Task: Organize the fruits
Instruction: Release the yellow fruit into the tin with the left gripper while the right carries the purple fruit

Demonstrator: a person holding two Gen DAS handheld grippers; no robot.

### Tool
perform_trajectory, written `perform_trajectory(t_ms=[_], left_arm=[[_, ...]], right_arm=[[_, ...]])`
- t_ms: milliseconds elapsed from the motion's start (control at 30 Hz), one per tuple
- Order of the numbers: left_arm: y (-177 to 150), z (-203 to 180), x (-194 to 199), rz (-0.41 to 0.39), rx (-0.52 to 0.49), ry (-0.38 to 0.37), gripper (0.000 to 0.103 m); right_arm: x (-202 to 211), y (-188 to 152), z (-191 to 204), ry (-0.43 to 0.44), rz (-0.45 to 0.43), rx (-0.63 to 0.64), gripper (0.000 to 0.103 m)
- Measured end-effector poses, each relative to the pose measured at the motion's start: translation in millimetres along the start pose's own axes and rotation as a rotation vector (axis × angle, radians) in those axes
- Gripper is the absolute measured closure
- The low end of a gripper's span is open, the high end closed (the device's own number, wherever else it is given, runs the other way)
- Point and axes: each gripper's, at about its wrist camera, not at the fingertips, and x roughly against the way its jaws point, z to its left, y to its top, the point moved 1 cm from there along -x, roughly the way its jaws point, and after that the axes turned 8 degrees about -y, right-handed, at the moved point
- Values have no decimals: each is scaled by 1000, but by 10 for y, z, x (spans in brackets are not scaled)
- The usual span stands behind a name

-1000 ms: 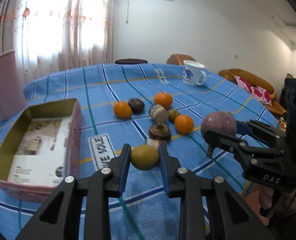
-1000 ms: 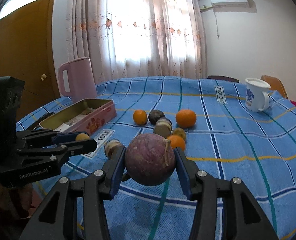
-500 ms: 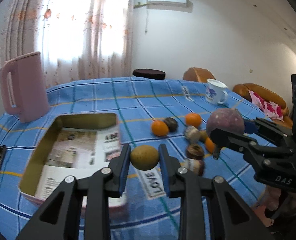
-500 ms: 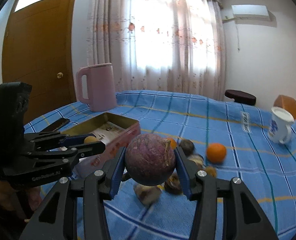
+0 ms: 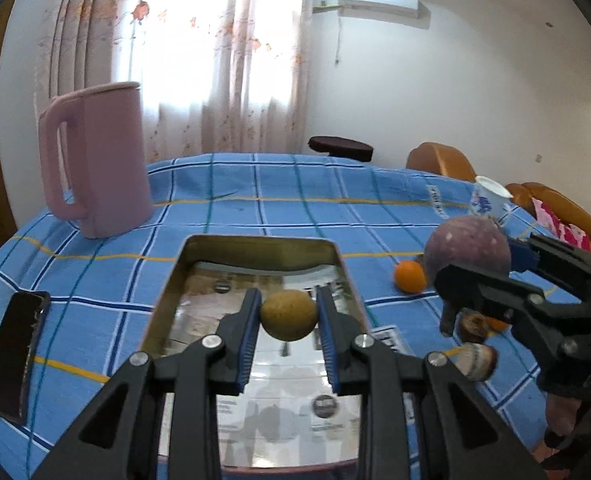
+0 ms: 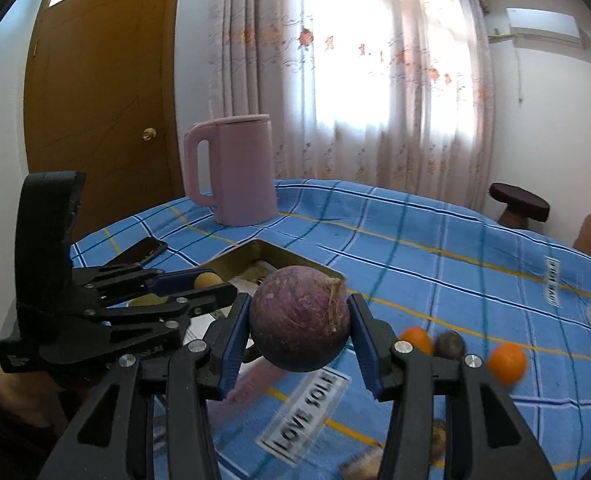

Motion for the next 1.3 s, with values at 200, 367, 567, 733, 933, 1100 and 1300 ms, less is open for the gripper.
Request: perform_trajectory(t_ms=[200, 367, 567, 733, 933, 1100, 1300], left_arm=[[-26, 160, -25, 18, 15, 21, 74], [-40, 293, -49, 31, 31, 34, 74], [-62, 373, -91, 45, 42, 41, 74], [-65, 410, -122, 59, 46, 47, 74], [-67, 426, -149, 73, 50, 54, 74], [-67, 439, -154, 76, 52, 60, 74], [-69, 481, -72, 53, 78, 98, 51]], right_arm=[[-319, 87, 207, 43, 51, 26, 53], [-546, 72, 288, 41, 97, 41, 53], [-684, 13, 368, 43, 136, 64, 53], [-771, -23, 401, 46, 161, 74, 53], [-833, -42, 410, 49, 181, 79, 53], [-860, -51, 420, 59, 197, 84, 53], [-796, -13, 405, 29, 174, 82, 44]])
